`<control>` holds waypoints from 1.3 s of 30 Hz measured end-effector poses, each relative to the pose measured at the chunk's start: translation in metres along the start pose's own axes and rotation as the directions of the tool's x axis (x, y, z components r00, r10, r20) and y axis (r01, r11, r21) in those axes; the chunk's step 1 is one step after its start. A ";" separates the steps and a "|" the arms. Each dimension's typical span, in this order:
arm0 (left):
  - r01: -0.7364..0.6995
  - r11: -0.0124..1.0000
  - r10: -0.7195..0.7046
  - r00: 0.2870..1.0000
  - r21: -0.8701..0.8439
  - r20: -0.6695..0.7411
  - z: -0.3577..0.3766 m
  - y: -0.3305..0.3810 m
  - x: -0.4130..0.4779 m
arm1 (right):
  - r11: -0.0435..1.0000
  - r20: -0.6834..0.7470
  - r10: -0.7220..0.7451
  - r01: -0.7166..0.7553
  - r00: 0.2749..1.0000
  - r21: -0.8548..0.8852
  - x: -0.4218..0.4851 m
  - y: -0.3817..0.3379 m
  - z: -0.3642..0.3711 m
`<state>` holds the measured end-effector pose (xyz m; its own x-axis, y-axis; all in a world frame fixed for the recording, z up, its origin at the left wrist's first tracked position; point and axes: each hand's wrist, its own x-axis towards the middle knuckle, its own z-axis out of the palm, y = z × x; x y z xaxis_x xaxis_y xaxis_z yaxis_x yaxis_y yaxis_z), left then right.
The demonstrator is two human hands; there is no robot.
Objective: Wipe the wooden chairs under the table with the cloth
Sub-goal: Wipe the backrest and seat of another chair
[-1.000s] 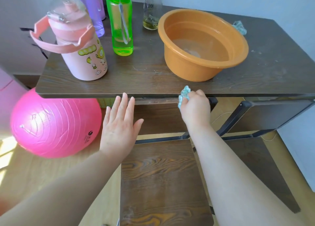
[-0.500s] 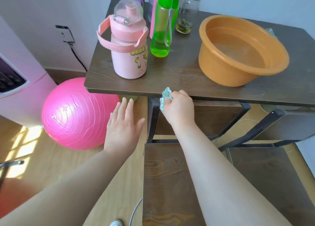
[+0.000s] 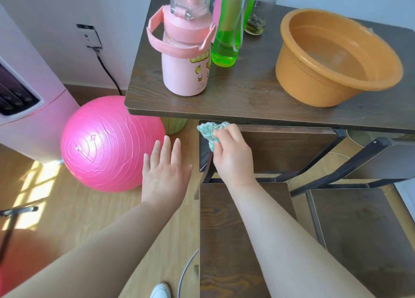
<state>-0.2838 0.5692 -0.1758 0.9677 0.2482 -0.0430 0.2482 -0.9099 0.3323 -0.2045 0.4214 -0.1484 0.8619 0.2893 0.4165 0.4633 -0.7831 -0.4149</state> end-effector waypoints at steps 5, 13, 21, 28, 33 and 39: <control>-0.018 0.995 0.015 0.999 0.093 0.030 0.007 -0.003 0.001 | 0.999 -0.095 -0.040 0.042 0.995 0.019 -0.007 0.011 0.012; -0.059 0.956 0.026 0.993 0.288 0.118 0.014 -0.009 -0.001 | 0.995 0.033 0.080 -0.082 0.996 0.050 -0.041 0.027 0.039; -0.068 0.960 0.041 0.994 0.273 0.101 0.022 -0.008 -0.008 | 0.908 0.199 0.363 -0.393 0.910 0.144 -0.072 0.036 0.055; -0.079 0.973 0.064 0.995 0.215 0.079 0.037 0.046 -0.013 | 0.833 -0.059 0.535 -0.515 0.843 0.199 -0.083 0.090 -0.040; -0.099 0.977 0.089 0.994 0.187 0.063 0.051 0.106 -0.020 | 0.746 -0.288 0.666 -0.631 0.688 0.216 -0.058 0.172 -0.121; -0.084 0.975 0.077 0.996 0.204 0.043 0.070 0.153 -0.026 | 0.732 -0.302 0.679 -0.650 0.670 0.204 -0.011 0.241 -0.165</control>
<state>-0.2675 0.4005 -0.1897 0.9849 0.1632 -0.0575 0.1696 -0.9762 0.1353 -0.1362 0.1392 -0.1193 0.8293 -0.5040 0.2415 -0.1788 -0.6488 -0.7397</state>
